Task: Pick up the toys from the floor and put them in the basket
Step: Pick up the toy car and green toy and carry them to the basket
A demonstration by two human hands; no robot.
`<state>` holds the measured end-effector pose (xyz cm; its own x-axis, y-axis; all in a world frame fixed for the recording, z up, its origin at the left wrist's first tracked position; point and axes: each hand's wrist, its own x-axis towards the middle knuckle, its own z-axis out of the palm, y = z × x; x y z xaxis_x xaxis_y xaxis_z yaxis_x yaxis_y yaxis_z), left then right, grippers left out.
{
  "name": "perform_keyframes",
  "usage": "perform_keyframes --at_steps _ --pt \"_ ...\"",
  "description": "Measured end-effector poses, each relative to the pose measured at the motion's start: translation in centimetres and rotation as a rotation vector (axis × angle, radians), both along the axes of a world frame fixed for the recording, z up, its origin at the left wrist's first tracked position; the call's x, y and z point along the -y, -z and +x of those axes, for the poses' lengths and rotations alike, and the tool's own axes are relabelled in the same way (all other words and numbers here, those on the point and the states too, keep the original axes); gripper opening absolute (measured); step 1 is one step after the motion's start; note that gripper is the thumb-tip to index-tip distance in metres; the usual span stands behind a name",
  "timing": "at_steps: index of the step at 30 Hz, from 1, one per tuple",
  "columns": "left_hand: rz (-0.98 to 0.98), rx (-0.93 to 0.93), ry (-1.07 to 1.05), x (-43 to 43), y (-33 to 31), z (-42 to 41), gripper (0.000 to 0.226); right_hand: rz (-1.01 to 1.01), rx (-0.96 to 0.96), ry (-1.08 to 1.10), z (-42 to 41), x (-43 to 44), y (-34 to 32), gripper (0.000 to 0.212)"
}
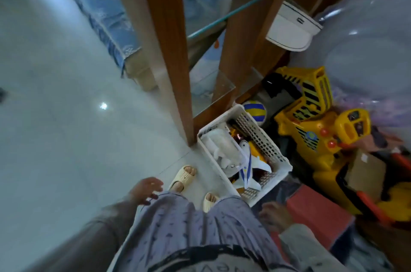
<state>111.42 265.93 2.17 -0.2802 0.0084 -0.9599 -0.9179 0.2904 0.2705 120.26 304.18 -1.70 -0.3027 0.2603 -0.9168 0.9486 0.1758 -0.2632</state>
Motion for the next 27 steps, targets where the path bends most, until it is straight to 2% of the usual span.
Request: perform_keyframes --at_steps 6,8,12,18,23,27 --pt "-0.083 0.057 -0.351 1.8 2.3 16.1 0.016 -0.026 -0.005 -0.194 -4.5 0.9 0.0 0.012" --pt "-0.098 0.086 -0.473 1.4 2.7 20.5 0.016 -0.039 -0.001 -0.340 -6.3 2.9 -0.3 0.017" --pt "-0.158 0.126 -0.711 -0.1 3.3 27.2 0.013 -0.102 -0.030 -0.618 -9.2 9.2 -1.3 0.011" --pt "-0.204 0.083 -0.897 0.1 3.7 31.4 0.015 -0.150 -0.108 -0.930 -10.6 20.0 -2.7 0.025" --pt "-0.189 0.126 -0.998 4.5 3.7 32.5 0.014 -0.138 -0.094 -1.033 -10.6 27.7 -2.1 0.028" --pt "-0.220 0.113 -0.985 11.5 3.7 31.6 0.015 -0.083 -0.040 -1.041 -10.7 33.3 -1.3 0.030"
